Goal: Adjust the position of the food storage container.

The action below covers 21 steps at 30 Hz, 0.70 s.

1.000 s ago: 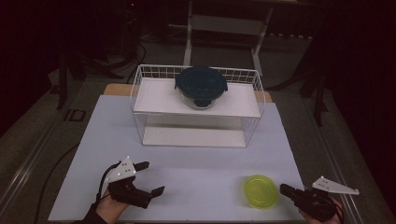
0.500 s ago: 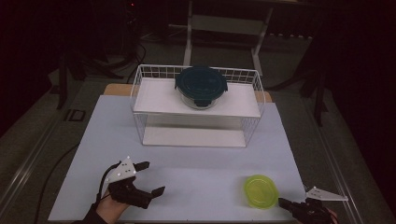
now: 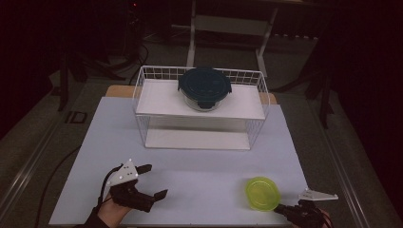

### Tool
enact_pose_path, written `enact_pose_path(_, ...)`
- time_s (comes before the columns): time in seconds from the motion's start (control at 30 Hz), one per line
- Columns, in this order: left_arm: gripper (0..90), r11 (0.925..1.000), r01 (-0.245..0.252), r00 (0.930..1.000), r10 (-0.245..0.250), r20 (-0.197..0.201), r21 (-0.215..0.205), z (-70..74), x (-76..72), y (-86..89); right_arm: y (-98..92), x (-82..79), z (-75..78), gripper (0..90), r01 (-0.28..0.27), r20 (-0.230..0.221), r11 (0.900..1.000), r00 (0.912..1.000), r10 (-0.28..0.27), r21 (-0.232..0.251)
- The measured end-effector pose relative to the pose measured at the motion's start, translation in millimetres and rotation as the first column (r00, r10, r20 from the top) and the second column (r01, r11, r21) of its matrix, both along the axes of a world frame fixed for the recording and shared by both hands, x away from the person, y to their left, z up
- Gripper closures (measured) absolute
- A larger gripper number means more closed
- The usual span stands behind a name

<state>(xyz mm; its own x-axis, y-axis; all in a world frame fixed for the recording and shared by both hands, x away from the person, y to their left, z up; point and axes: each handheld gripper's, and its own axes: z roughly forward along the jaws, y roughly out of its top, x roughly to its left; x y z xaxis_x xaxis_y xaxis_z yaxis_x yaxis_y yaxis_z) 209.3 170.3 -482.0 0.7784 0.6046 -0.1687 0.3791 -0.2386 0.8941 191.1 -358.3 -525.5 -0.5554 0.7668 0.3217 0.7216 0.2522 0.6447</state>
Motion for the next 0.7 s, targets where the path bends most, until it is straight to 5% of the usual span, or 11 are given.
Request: enact_pose_path(0.7, 0.0, 1.0, -0.006, 1.0, 0.006, 0.003, -0.002, 0.1, -0.1, 1.1, 46.9, 32.0, 6.4, 90.0, -0.11, 0.004, 0.994, 0.994, 0.11, -0.024)
